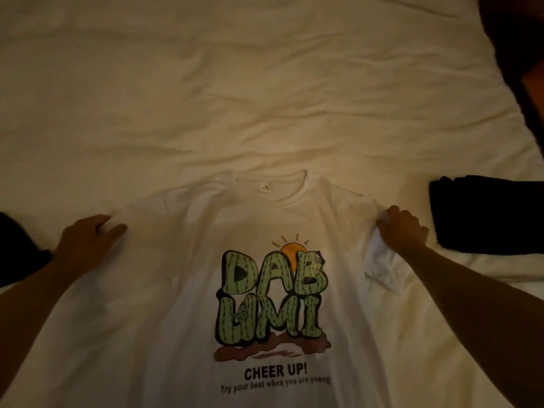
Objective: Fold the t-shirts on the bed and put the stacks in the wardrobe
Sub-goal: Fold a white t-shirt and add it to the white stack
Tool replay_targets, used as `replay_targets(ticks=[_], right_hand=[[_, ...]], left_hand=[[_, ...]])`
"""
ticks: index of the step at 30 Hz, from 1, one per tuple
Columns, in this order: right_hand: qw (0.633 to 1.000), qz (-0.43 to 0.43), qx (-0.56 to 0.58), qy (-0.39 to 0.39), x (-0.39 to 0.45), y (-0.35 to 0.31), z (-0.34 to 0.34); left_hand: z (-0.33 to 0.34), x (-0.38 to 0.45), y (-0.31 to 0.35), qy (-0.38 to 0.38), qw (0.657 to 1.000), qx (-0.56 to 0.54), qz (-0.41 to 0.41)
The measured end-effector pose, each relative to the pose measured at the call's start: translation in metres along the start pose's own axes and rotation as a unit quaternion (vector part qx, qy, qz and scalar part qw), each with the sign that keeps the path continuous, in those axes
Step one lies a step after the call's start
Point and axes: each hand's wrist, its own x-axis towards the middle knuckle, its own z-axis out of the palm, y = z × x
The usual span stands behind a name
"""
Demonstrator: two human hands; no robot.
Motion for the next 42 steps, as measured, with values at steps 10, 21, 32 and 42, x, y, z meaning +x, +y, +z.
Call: replay_targets(ticks=[10, 21, 32, 42], right_hand=[[0.993, 0.028, 0.072, 0.089, 0.003, 0.007, 0.004], [0.996, 0.009, 0.079, 0.039, -0.104, -0.033, 0.039], [0.983, 0.089, 0.143, -0.067, -0.247, 0.001, 0.097], [0.957, 0.110, 0.228, -0.144, -0.325, 0.114, 0.157]], left_hand=[[-0.022, 0.025, -0.002, 0.044, 0.998, 0.039, 0.008], [0.036, -0.070, -0.018, 0.126, 0.983, 0.072, 0.109], [0.107, -0.224, -0.018, -0.022, 0.994, -0.105, -0.026], [0.120, -0.328, -0.076, -0.098, 0.967, -0.173, -0.160]])
